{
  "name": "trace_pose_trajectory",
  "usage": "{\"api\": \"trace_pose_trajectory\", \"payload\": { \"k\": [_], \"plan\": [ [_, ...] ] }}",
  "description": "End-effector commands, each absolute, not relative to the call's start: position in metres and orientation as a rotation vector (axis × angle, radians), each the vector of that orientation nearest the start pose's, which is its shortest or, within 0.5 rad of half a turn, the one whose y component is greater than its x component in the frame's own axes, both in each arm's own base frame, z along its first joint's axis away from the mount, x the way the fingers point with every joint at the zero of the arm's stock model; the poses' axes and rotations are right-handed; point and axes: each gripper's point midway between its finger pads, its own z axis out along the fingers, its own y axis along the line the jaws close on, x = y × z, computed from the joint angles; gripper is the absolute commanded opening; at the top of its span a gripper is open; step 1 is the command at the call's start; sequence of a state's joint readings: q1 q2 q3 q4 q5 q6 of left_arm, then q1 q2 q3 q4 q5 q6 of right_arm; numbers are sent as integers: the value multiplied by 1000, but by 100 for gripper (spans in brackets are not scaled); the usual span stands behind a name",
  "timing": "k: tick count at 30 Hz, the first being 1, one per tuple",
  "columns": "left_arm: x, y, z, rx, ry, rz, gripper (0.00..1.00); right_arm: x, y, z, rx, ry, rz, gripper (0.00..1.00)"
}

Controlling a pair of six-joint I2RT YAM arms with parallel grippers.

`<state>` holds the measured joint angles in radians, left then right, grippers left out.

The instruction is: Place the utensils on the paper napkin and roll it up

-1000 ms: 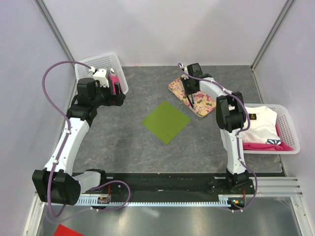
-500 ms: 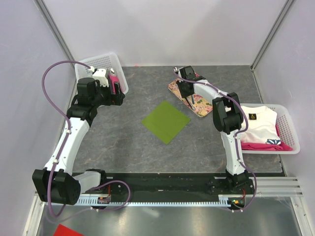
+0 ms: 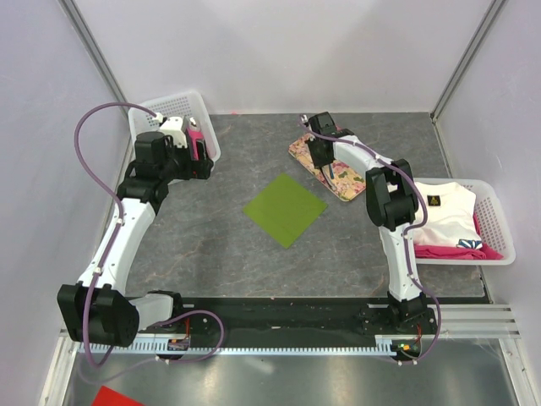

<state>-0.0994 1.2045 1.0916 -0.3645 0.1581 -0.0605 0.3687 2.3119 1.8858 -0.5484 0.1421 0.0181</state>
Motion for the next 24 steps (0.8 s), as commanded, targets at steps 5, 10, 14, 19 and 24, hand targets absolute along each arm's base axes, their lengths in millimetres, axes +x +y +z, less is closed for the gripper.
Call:
{"api": "trace_pose_trajectory", "payload": {
  "k": [5, 10, 14, 19, 24],
  "plan": [
    [385, -61, 273, 138, 1957, -208, 100, 527, 179, 118, -136, 2384, 39, 0],
    [385, -60, 273, 140, 1955, -205, 100, 517, 182, 142, -24, 2357, 97, 0],
    [386, -60, 273, 131, 1959, -204, 100, 491, 205, 139, 18, 2389, 180, 0],
    [384, -57, 276, 129, 1957, -188, 100, 478, 211, 118, -51, 2406, 77, 14],
    [384, -56, 277, 129, 1954, -178, 100, 485, 196, 101, 8, 2467, 123, 40]
  ]
}}
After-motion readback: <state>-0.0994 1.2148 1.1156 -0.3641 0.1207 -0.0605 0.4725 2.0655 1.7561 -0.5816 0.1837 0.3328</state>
